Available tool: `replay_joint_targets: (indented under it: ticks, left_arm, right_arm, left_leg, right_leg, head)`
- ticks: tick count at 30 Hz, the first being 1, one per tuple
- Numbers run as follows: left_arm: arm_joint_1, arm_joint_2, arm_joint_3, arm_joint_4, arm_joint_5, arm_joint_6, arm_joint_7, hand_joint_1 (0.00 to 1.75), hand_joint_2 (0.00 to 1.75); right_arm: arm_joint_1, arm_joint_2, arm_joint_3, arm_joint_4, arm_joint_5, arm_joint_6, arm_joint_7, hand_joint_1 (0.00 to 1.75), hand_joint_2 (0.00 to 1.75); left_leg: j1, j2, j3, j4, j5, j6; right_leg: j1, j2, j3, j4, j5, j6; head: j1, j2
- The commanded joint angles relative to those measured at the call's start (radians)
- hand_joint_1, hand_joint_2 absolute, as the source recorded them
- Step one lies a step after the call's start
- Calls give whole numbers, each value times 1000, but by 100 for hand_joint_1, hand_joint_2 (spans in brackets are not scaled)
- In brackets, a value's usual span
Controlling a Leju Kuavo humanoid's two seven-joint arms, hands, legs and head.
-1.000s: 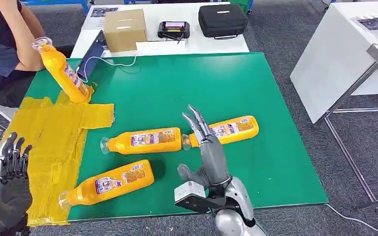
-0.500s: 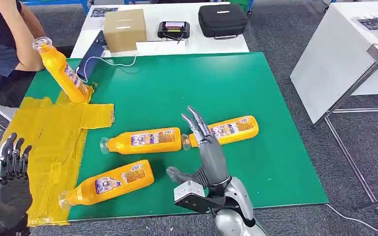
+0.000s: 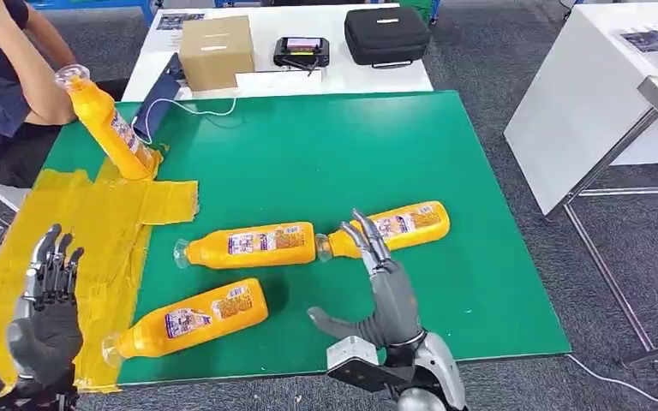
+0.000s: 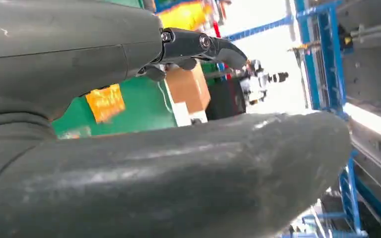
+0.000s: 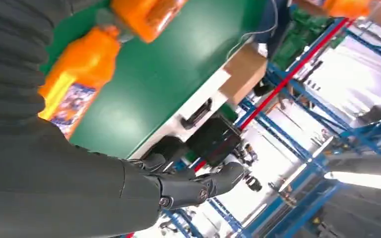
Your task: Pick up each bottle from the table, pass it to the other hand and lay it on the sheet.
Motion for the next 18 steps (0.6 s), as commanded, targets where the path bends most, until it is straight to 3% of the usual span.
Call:
replay_joint_targets:
  ticks: [1, 5, 9, 18]
  left_arm:
    - [-44, 2, -116, 48, 1, 27, 31, 0, 0]
    - [-41, 19, -144, 66, 32, 78, 41, 0, 0]
    - [-35, 24, -136, 67, 38, 78, 38, 0, 0]
    - [-35, 24, -136, 67, 38, 78, 38, 0, 0]
  right_arm:
    - [89, -64, -72, -97, 4, -14, -15, 0, 175]
    - [132, -72, -106, -112, -6, 7, -13, 0, 175]
    - [117, -62, -107, -96, -7, 10, -14, 0, 175]
    - [117, -62, -107, -96, -7, 10, -14, 0, 175]
  left_leg:
    - [0, -5, 2, -1, 0, 0]
    - [1, -12, 5, -1, -1, 0]
    - [1, -4, 5, -1, -1, 0]
    - [1, -4, 4, -1, -1, -1]
  right_leg:
    - [0, 1, 2, -1, -1, -1]
    - [0, -2, 7, -1, -3, -1]
    - [0, 5, 5, -1, -1, -1]
    - [0, 4, 3, -1, -1, -1]
  head:
    - [0, 0]
    - [0, 0]
    - [0, 0]
    - [0, 0]
